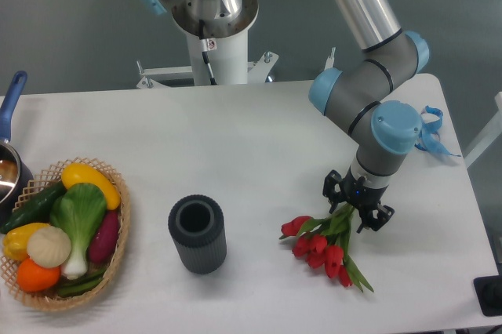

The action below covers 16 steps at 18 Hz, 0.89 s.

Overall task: Pick up the flowers from the table
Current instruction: 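Lower the gripper around the tulip stems and close it, then lift the grasped tulip bouquet up off the table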

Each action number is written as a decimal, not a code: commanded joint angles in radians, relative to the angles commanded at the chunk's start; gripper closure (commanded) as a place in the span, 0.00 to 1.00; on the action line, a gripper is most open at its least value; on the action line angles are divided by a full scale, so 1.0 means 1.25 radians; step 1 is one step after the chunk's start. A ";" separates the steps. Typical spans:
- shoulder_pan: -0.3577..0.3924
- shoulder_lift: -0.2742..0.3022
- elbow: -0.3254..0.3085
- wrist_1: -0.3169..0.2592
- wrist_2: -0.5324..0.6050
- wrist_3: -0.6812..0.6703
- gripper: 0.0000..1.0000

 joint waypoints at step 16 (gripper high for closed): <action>0.011 0.071 0.018 0.000 -0.009 -0.002 0.83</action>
